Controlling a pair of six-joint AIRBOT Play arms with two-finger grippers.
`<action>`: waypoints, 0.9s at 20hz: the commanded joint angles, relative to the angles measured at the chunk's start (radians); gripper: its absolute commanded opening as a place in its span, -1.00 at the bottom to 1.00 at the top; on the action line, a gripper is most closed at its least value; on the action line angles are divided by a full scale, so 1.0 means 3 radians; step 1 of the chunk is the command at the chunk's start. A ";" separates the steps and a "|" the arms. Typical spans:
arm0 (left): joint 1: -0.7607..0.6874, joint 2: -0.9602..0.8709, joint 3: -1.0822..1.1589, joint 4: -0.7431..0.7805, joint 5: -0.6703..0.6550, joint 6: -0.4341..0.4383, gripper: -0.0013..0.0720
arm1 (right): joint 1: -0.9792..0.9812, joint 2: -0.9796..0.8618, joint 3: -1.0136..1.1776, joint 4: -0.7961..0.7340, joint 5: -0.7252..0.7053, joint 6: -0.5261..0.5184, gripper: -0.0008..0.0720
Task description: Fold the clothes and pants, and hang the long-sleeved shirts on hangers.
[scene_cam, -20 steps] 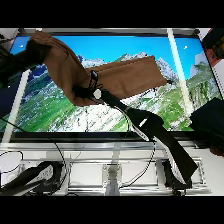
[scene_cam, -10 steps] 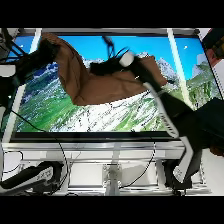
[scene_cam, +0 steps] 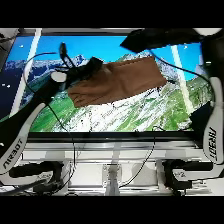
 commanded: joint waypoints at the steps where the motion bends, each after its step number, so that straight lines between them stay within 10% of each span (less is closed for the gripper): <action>1: -0.0114 -0.0032 0.0003 0.0099 0.0085 0.0017 0.90 | -0.0164 0.0155 -0.0014 -0.0319 0.0086 -0.0032 -0.95; 6: 0.0664 0.0366 0.0001 0.1428 -0.0954 -0.0060 0.69 | -0.0407 0.0153 -0.0211 -0.0593 0.0282 -0.0031 -0.96; 10: 0.1453 0.0454 -0.0144 0.1573 -0.1957 -0.0089 0.43 | -0.0524 0.0146 -0.0278 -0.0650 0.0298 -0.0031 -0.96; 12: 0.1653 0.0453 -0.0378 0.1574 -0.1990 -0.0089 0.96 | -0.0521 0.0145 -0.0278 -0.0665 0.0296 -0.0032 -0.96; 18: 0.1704 0.0116 -0.0884 0.1162 -0.1550 -0.0086 0.96 | -0.0521 0.0145 -0.0278 -0.0668 0.0280 -0.0033 -0.96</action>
